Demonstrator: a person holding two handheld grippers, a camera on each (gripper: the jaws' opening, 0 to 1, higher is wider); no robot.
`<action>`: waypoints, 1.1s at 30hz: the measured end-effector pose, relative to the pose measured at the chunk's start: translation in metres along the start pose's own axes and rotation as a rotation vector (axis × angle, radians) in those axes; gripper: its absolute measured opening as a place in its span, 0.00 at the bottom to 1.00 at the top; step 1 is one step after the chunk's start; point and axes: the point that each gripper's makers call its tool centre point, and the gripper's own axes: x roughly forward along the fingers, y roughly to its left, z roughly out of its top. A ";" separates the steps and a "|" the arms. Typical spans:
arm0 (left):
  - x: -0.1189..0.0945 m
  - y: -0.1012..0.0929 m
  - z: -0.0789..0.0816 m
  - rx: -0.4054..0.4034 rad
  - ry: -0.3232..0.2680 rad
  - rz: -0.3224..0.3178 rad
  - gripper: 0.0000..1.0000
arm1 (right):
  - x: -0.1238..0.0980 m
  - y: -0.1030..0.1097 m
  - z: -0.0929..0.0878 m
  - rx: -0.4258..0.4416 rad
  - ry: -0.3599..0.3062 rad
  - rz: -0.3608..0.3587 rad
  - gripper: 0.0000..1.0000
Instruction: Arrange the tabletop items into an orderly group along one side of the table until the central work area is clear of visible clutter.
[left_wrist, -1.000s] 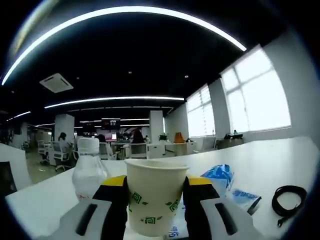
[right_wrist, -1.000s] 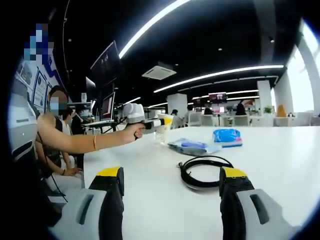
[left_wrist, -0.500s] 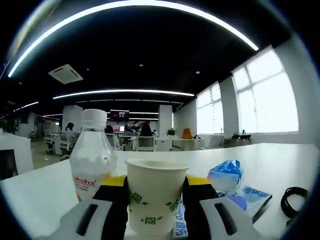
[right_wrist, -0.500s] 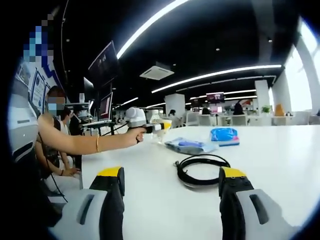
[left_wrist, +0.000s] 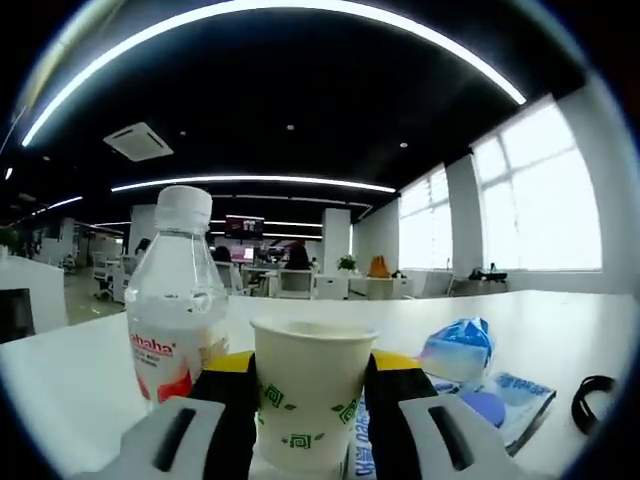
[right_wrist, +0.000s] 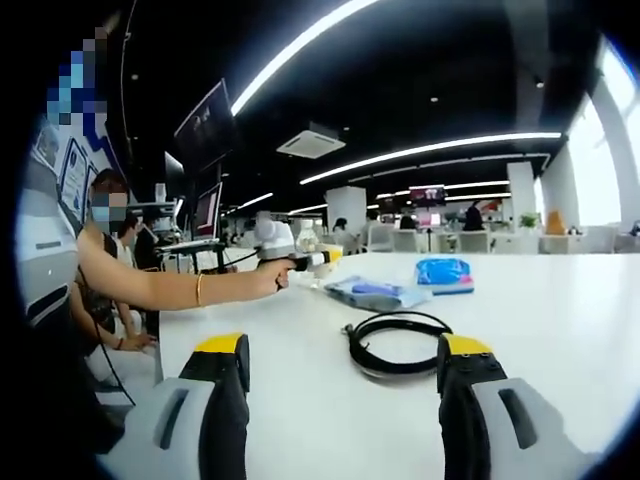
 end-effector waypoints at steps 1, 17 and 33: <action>0.000 0.000 -0.001 0.004 0.003 0.002 0.40 | 0.000 -0.001 0.000 0.000 0.000 -0.002 0.74; 0.006 0.002 -0.008 -0.006 0.003 0.024 0.40 | -0.006 -0.006 -0.003 0.015 -0.002 -0.014 0.73; 0.008 0.001 -0.014 0.078 0.004 0.034 0.41 | -0.010 -0.013 -0.007 0.028 -0.006 -0.028 0.72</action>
